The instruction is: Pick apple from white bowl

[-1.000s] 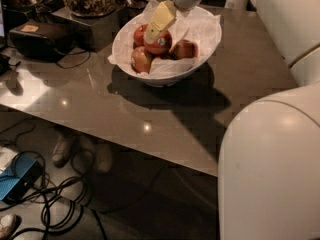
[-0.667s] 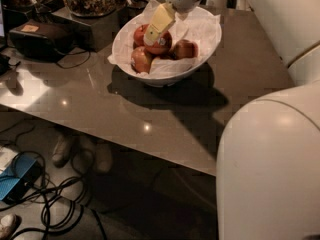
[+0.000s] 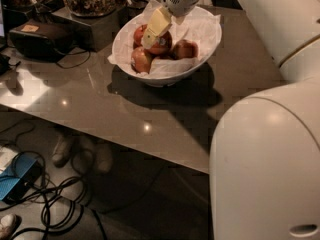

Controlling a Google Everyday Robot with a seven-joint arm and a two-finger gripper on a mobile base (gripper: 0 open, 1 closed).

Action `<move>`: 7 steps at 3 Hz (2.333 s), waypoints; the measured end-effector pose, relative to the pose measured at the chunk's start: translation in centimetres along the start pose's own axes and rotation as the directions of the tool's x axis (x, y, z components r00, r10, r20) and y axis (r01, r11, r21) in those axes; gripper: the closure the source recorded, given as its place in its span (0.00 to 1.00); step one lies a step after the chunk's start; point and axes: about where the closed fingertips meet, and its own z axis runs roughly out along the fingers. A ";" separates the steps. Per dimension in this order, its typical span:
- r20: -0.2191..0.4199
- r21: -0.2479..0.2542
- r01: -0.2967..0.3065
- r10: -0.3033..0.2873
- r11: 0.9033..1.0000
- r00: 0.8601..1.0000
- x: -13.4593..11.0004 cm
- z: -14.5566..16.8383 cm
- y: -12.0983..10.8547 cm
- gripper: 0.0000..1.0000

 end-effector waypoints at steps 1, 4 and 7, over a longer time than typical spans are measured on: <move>-0.013 -0.012 -0.004 0.003 1.000 1.000 0.2 0.7 0.1 0.17; -0.053 -0.061 -0.039 0.036 0.997 0.998 1.4 3.6 0.3 0.41; -0.053 -0.061 -0.039 0.036 0.997 0.998 1.4 3.6 0.3 1.00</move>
Offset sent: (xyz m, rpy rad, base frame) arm -0.0050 0.0000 -0.0246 -0.0127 0.0816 0.0012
